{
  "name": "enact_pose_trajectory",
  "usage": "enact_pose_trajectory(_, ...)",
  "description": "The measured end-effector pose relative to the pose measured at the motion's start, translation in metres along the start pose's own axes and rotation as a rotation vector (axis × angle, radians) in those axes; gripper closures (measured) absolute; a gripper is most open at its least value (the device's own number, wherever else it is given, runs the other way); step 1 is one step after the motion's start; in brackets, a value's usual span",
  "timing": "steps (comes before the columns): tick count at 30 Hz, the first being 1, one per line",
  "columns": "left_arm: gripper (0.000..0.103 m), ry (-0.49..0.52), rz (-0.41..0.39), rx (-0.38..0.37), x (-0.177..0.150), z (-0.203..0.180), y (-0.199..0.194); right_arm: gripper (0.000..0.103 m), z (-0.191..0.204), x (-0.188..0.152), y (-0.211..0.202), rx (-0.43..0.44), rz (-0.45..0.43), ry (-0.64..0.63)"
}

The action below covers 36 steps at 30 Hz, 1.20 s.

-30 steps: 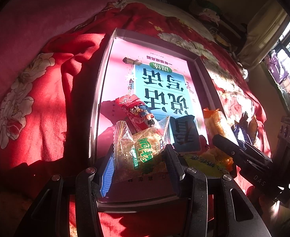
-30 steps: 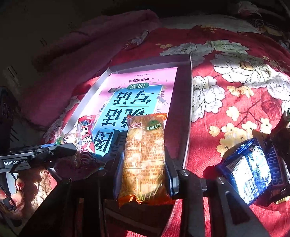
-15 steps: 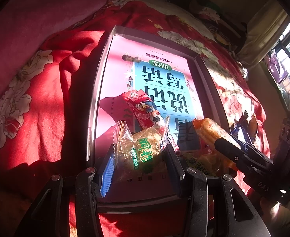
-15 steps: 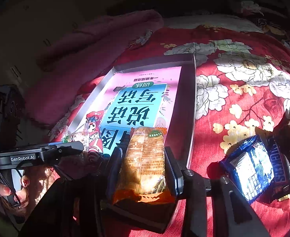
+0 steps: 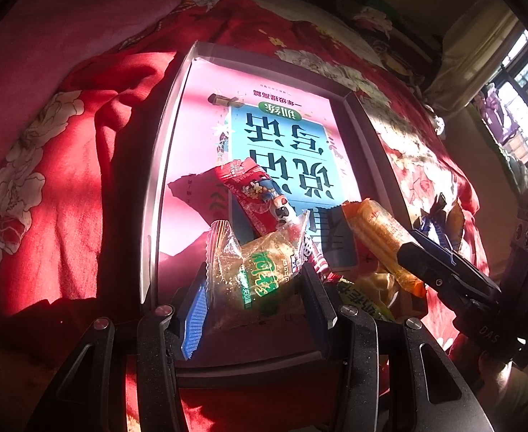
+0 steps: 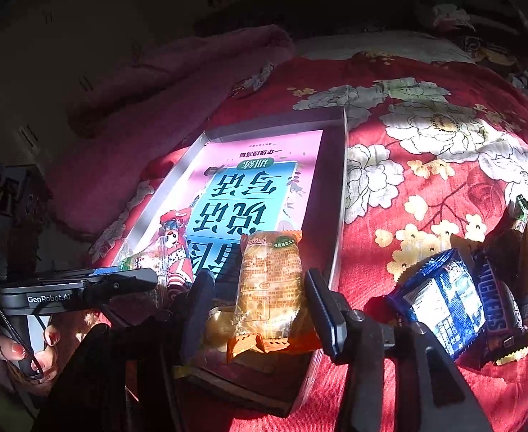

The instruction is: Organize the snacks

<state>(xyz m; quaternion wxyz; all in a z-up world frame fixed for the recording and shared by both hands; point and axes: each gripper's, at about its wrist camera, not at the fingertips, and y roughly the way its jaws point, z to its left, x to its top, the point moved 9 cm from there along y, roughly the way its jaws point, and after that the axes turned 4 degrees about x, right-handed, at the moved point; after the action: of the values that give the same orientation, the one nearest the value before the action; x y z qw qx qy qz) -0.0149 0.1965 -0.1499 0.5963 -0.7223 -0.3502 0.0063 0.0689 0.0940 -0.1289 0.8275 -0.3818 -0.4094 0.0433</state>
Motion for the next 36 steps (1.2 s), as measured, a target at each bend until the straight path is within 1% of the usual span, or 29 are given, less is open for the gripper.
enact_pose_trajectory(7,0.053,0.002,0.0,-0.005,0.001,-0.001,0.0,0.051,0.003,0.0,-0.007,-0.006,-0.018,-0.034)
enact_pose_trajectory(16,0.052,-0.003,-0.014,-0.013,0.002,-0.002,-0.003,0.047,0.011,0.003,-0.016,-0.018,-0.046,-0.094)
enact_pose_trajectory(19,0.052,-0.013,-0.03,-0.021,0.005,-0.001,-0.006,0.044,0.013,0.003,-0.017,-0.022,-0.049,-0.105)
enact_pose_trajectory(23,0.048,-0.012,-0.036,-0.022,0.006,-0.002,-0.008,0.042,0.013,0.004,-0.019,-0.028,-0.053,-0.117)
enact_pose_trajectory(28,0.045,0.001,-0.052,-0.02,0.008,-0.005,-0.012,0.04,0.013,0.004,-0.021,-0.036,-0.058,-0.123)
enact_pose_trajectory(31,0.04,0.002,-0.059,-0.017,0.009,-0.006,-0.014,0.037,0.016,0.005,-0.025,-0.03,-0.069,-0.132)
enact_pose_trajectory(36,0.035,-0.016,-0.085,-0.038,0.014,-0.005,-0.022,0.032,0.018,0.007,-0.031,-0.037,-0.088,-0.149)
